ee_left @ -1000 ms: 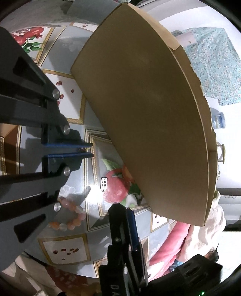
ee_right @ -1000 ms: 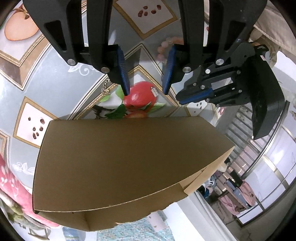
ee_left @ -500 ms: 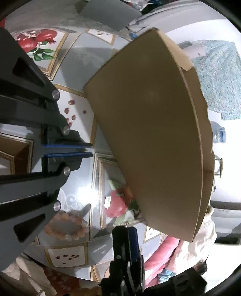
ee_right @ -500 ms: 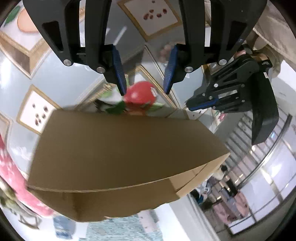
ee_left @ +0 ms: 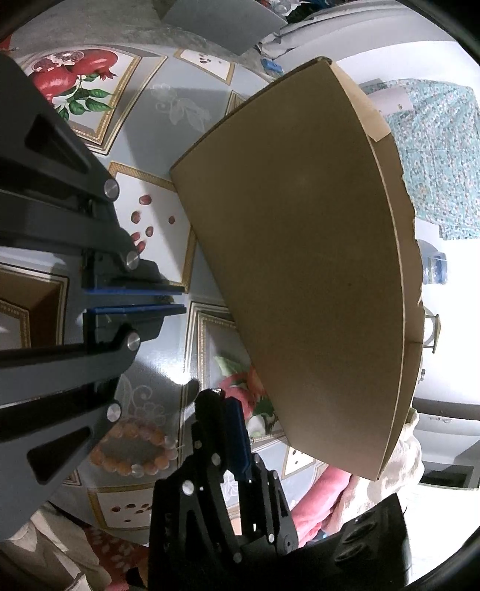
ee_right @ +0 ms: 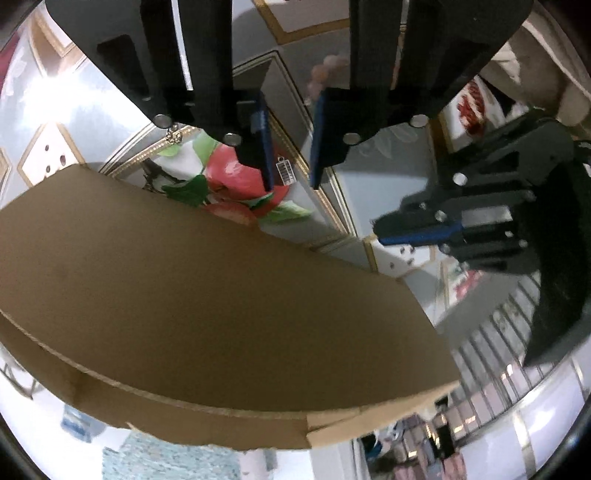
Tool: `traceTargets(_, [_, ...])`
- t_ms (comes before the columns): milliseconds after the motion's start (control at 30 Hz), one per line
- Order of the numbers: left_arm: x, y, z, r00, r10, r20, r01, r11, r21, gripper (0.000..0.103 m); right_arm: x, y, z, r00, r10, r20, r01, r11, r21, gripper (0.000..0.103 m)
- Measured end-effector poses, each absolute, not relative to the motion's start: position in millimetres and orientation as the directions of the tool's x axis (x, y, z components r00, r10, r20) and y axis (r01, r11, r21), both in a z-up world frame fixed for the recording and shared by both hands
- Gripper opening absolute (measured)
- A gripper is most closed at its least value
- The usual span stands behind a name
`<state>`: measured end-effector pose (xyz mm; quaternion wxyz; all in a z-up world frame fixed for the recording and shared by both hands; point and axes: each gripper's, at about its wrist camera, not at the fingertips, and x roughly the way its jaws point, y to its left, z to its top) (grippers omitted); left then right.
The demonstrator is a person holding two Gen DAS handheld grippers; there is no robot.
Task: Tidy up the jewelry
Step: 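Move the right gripper to a small gold charm and close on it, then carry the gold charm into the box and open the right gripper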
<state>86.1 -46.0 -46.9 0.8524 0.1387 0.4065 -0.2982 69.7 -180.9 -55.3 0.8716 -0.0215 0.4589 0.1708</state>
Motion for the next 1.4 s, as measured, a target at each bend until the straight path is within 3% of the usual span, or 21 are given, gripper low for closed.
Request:
traceTargets(167, [86, -46, -47, 0.492, -0.398, -0.774, 0.621, 0.784, -0.009, 0.004, 69, -173, -55, 0.514, 0.241, -0.823, -0.367, 0.929, 0.043, 0.015])
traceTargets(267, [86, -46, -47, 0.492, -0.399, -0.774, 0.621, 0.784, -0.011, 0.004, 69, -176, -55, 0.496, 0.252, -0.831, -0.377, 0.924, 0.055, 0.005])
traceTargets(467, [86, -45, -46, 0.492, -0.400, -0.773, 0.621, 0.784, -0.011, 0.004, 67, -180, -56, 0.503, 0.261, -0.824, -0.363, 0.929, 0.073, 0.002])
traceTargets(1033, [87, -39, -42, 0.493, -0.403, -0.771, 0.618, 0.786, -0.015, 0.004, 54, -198, -37, 0.545, 0.285, -0.788, -0.334, 0.936, 0.108, 0.002])
traceTargets(1400, [68, -13, 7, 0.528, -0.445, -0.723, 0.600, 0.798, -0.054, 0.004, 34, -214, -3, 0.616, 0.325, -0.718, -0.336, 0.932, 0.135, 0.002])
